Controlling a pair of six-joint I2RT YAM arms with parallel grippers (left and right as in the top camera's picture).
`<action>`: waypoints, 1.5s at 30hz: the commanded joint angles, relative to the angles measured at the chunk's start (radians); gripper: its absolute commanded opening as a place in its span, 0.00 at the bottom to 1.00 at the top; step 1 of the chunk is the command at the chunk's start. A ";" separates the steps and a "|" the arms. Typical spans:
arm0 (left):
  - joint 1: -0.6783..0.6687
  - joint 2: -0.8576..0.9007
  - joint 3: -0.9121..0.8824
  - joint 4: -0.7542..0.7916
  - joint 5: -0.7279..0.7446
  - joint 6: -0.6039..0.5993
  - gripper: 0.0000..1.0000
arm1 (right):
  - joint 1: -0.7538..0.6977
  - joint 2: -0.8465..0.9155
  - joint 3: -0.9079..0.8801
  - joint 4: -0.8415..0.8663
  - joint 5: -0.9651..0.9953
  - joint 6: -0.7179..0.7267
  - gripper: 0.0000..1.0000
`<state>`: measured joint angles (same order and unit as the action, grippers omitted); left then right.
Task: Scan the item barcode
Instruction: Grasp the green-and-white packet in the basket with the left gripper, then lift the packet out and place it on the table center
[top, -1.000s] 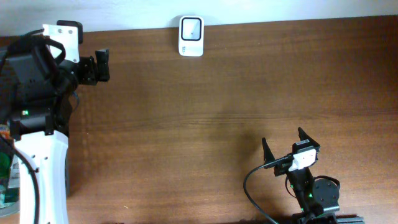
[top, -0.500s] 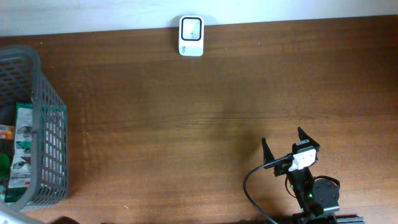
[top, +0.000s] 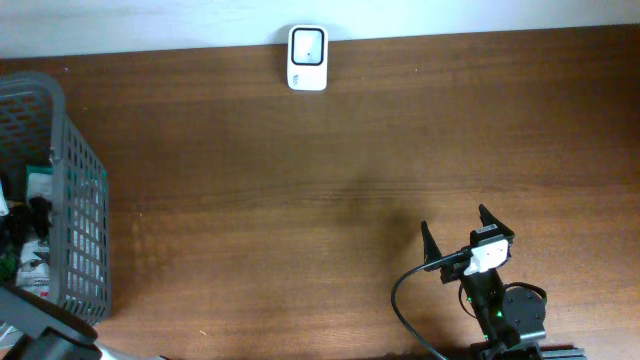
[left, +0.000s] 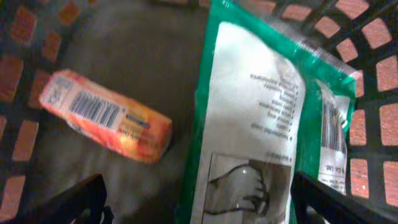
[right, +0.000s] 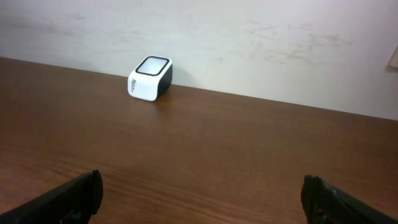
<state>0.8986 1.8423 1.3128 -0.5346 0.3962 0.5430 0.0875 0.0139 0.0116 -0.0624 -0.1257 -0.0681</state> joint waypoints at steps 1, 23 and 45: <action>-0.019 0.007 -0.003 -0.004 0.034 0.035 0.88 | -0.002 -0.007 -0.006 -0.005 -0.010 -0.003 0.98; -0.022 -0.585 0.282 -0.124 0.184 -0.423 0.00 | -0.002 -0.007 -0.006 -0.004 -0.010 -0.003 0.98; -1.160 0.229 0.274 -0.280 -0.105 -1.037 0.00 | -0.002 -0.007 -0.006 -0.004 -0.010 -0.003 0.98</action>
<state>-0.2222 1.9686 1.5856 -0.8474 0.2974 -0.3664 0.0875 0.0132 0.0116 -0.0624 -0.1253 -0.0677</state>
